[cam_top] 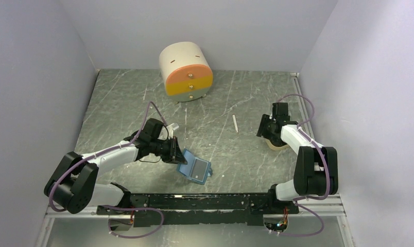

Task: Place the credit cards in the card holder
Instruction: Move the storage box to the center of the board.

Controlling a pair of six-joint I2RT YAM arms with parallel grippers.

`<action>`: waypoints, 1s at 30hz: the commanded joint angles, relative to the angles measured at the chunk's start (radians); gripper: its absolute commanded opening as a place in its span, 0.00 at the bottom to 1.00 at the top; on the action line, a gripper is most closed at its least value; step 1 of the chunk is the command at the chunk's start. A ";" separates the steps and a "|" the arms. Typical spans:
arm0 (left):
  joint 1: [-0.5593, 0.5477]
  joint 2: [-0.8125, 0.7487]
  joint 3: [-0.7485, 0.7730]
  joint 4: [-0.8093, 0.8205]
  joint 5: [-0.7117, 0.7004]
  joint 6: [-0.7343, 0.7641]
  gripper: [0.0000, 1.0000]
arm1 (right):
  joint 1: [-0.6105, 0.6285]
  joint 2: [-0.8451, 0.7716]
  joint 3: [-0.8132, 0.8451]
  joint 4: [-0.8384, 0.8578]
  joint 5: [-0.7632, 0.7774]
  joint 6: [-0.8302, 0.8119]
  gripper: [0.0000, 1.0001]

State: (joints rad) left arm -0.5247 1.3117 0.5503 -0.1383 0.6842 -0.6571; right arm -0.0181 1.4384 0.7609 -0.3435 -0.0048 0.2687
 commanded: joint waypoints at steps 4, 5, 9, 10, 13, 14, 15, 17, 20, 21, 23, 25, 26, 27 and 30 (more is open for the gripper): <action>0.009 -0.013 -0.015 0.036 0.007 0.001 0.14 | 0.065 -0.036 0.000 -0.025 -0.075 0.056 0.56; 0.010 -0.012 -0.016 0.038 0.008 -0.002 0.14 | 0.071 -0.039 -0.005 -0.017 -0.086 0.062 0.56; 0.012 -0.010 -0.013 0.033 0.008 0.000 0.14 | 0.120 -0.028 0.001 0.007 -0.091 0.096 0.55; 0.011 -0.013 -0.013 0.033 0.006 -0.001 0.14 | 0.137 -0.021 0.007 0.011 -0.079 0.101 0.55; 0.014 -0.017 -0.014 0.034 0.005 -0.002 0.14 | 0.188 -0.001 0.029 0.022 -0.061 0.118 0.55; 0.014 -0.018 -0.013 0.029 0.001 0.004 0.14 | 0.199 0.003 0.037 0.021 -0.057 0.122 0.55; 0.014 -0.016 -0.012 0.024 -0.001 0.006 0.13 | 0.208 0.006 0.045 0.019 -0.051 0.125 0.55; 0.014 -0.016 -0.013 0.026 0.001 0.005 0.14 | 0.213 0.015 0.062 0.011 -0.042 0.118 0.55; 0.014 -0.014 -0.018 0.043 0.000 -0.006 0.14 | 0.212 0.016 0.091 -0.022 -0.007 0.092 0.57; 0.015 -0.012 -0.022 0.056 0.001 -0.018 0.14 | 0.209 0.014 0.104 -0.036 0.021 0.077 0.57; 0.015 0.002 -0.036 0.093 0.021 -0.042 0.14 | 0.203 -0.003 0.124 -0.052 0.061 0.048 0.60; 0.015 0.018 -0.042 0.119 0.051 -0.055 0.14 | 0.180 -0.022 0.139 -0.065 0.078 0.018 0.61; 0.015 0.025 -0.042 0.123 0.058 -0.055 0.14 | 0.167 -0.030 0.147 -0.070 0.092 0.004 0.61; 0.014 0.027 -0.042 0.120 0.058 -0.054 0.14 | 0.157 -0.036 0.155 -0.076 0.113 -0.011 0.62; 0.014 0.018 -0.052 0.119 0.051 -0.055 0.14 | 0.131 -0.044 0.185 -0.120 0.191 -0.042 0.62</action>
State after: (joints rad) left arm -0.5179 1.3346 0.5087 -0.0704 0.6987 -0.6968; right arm 0.1448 1.4258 0.8963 -0.4007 0.0650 0.2909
